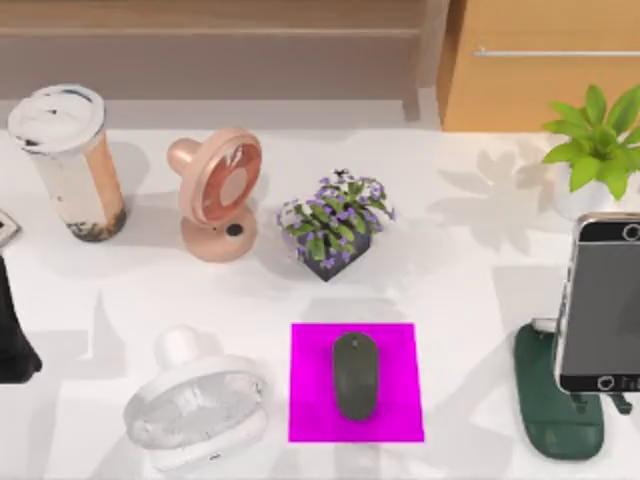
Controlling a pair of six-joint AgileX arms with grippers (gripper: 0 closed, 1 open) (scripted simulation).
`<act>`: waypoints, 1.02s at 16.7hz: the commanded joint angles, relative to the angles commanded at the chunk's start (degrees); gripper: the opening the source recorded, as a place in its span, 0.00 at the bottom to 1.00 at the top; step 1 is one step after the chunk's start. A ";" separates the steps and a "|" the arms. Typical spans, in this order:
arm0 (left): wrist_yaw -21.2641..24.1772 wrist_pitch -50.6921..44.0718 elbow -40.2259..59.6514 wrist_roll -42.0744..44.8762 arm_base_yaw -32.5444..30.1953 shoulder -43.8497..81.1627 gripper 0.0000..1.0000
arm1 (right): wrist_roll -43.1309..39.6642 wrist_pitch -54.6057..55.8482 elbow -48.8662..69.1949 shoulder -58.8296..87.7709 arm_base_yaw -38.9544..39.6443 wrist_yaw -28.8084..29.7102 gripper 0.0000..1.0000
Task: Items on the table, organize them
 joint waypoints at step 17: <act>0.12 1.72 0.12 -0.37 -0.48 1.64 1.00 | -17.01 8.29 -18.75 -15.23 -21.63 -18.08 1.00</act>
